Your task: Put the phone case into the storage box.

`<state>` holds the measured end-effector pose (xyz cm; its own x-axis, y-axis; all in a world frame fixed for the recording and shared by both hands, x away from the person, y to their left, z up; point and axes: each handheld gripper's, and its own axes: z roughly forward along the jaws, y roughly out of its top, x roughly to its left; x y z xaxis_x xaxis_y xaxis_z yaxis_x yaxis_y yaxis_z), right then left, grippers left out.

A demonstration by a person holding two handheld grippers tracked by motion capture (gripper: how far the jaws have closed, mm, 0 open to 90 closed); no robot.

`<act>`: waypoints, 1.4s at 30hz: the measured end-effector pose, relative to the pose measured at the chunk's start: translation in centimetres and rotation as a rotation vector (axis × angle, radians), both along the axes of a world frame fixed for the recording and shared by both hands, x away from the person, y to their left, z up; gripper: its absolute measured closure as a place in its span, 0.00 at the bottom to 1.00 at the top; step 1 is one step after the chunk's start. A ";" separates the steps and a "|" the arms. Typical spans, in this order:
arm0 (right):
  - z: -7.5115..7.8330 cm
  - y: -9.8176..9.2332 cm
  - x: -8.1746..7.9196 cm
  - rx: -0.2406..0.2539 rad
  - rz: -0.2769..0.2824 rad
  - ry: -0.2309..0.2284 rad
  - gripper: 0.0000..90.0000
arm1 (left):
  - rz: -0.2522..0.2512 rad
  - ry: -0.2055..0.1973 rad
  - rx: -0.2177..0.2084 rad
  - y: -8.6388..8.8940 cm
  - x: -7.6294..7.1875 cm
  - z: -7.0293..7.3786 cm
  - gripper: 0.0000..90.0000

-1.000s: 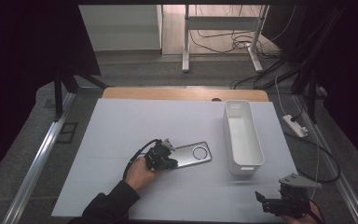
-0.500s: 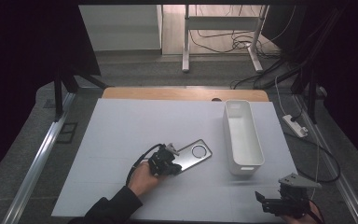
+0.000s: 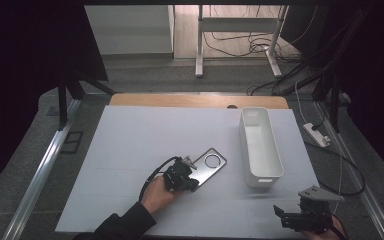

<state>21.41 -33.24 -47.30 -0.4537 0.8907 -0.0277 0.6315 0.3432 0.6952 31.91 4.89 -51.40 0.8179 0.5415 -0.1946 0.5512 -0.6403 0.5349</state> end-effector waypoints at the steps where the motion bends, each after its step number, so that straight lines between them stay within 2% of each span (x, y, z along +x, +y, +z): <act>1: 0.0 0.0 0.0 0.000 0.000 0.000 0.01 | 0.003 -0.014 -0.005 0.1 0.1 0.4 0.99; 4: 0.0 0.0 0.0 0.002 -0.002 0.001 0.01 | 0.011 -0.049 -0.007 0.6 0.2 1.6 0.99; 5: 0.0 0.0 0.0 0.002 -0.002 0.001 0.01 | 0.011 -0.049 -0.007 0.6 0.2 1.6 0.99; 7: 0.0 0.0 0.0 0.001 -0.001 0.002 0.01 | 0.036 -0.070 -0.021 1.0 0.3 2.7 0.99; 17: 0.0 0.0 0.0 0.001 0.000 0.002 0.01 | 0.058 -0.070 -0.007 1.4 1.0 2.8 0.98; 18: 0.0 0.0 0.0 0.001 -0.001 0.001 0.01 | 0.067 -0.068 -0.009 1.5 1.1 2.8 0.94; 20: 0.0 0.0 0.0 0.001 -0.002 0.003 0.01 | 0.078 -0.067 -0.007 1.8 1.3 2.8 0.92; 22: 0.0 0.0 0.0 0.002 -0.002 0.003 0.01 | 0.084 -0.068 -0.002 1.9 1.5 2.8 0.83; 24: 0.0 0.0 0.0 0.002 -0.001 0.003 0.01 | 0.096 -0.076 0.009 2.1 1.7 2.9 0.79; 25: 0.0 0.0 0.0 0.001 -0.002 0.002 0.01 | 0.103 -0.078 0.014 2.2 1.8 2.9 0.70; 27: 0.0 0.0 0.0 0.002 -0.002 0.002 0.01 | 0.117 -0.087 0.030 2.6 2.2 2.9 0.65; 28: 0.0 0.0 0.0 0.002 -0.001 0.002 0.01 | 0.123 -0.088 0.034 2.7 2.3 2.9 0.58; 33: 0.0 0.0 0.0 0.002 -0.002 0.001 0.01 | 0.145 -0.089 0.049 3.2 2.8 3.0 0.43; 34: 0.0 0.0 0.0 0.002 -0.002 0.001 0.01 | 0.149 -0.089 0.047 3.4 2.9 3.0 0.43; 36: 0.0 -0.1 0.0 0.003 -0.002 0.001 0.01 | 0.156 -0.078 0.050 3.5 3.2 3.0 0.30; 38: 0.0 0.0 0.0 0.002 -0.001 0.001 0.01 | 0.160 -0.071 0.046 3.7 3.4 3.1 0.24; 40: 0.0 0.0 0.0 0.002 -0.001 0.001 0.01 | 0.166 -0.062 0.046 3.8 3.6 3.1 0.13; 42: 0.0 0.0 0.0 0.002 -0.001 0.002 0.01 | 0.170 -0.067 0.070 3.8 3.8 3.2 0.07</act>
